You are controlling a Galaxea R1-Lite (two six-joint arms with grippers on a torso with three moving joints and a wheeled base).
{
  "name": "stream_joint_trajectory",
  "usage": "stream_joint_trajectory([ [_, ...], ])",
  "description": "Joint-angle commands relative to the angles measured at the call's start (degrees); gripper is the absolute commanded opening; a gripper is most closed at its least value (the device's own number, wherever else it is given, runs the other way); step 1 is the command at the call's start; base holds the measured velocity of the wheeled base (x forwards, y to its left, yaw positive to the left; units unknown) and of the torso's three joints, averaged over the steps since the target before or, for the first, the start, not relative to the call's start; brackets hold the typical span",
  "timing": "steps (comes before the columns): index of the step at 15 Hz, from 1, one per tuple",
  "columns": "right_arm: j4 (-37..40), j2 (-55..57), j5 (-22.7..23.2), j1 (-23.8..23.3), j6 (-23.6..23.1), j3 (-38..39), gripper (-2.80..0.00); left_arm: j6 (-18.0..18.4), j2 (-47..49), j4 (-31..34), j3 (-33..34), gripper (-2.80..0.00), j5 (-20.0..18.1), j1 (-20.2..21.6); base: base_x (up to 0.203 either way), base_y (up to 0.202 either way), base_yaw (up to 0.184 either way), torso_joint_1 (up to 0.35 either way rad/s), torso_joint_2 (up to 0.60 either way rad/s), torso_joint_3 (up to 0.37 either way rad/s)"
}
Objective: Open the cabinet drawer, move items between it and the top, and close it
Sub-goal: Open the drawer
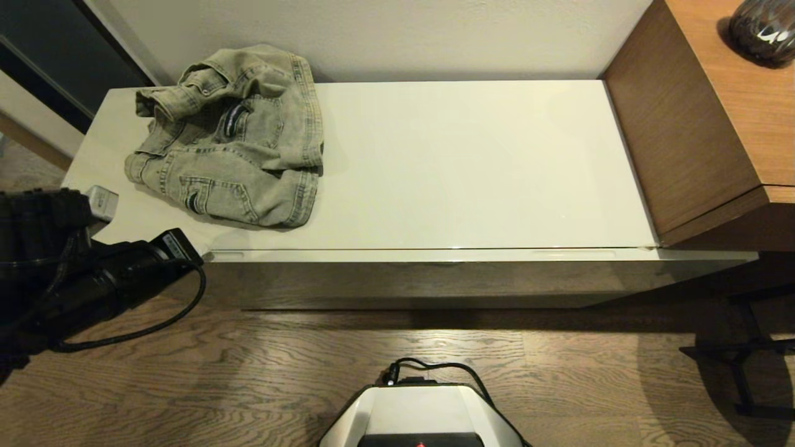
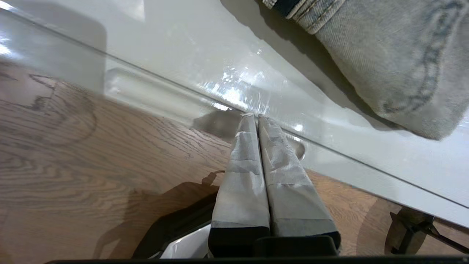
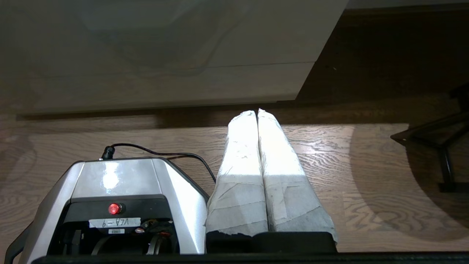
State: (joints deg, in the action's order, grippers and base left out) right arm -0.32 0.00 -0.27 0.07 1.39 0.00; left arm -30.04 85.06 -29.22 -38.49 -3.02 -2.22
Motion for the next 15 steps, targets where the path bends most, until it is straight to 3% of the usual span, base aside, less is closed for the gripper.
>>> stream_joint_trajectory([
  [1, 0.0, 0.1, 0.0, 0.0, 0.0, 0.0, -2.8, -0.2, 2.0, -1.4, 0.2, -2.8, 0.0, -0.1, 0.0, 0.0, 0.0, 0.0, 0.0, 0.0],
  [9, 0.0, 0.1, 0.0, 0.0, 0.0, 0.0, -2.8, -0.2, 4.3, -3.0, 1.3, -2.8, 0.8, -0.6, 0.0, 0.0, 0.0, 0.0, 0.0, 0.0],
  [15, 0.0, 0.1, 0.0, 0.0, 0.0, 0.0, -2.8, 0.2, -0.3, -2.2, 10.1, -2.8, 0.1, -2.6, 0.0, 0.0, 0.0, 0.0, 0.0, 0.0],
])
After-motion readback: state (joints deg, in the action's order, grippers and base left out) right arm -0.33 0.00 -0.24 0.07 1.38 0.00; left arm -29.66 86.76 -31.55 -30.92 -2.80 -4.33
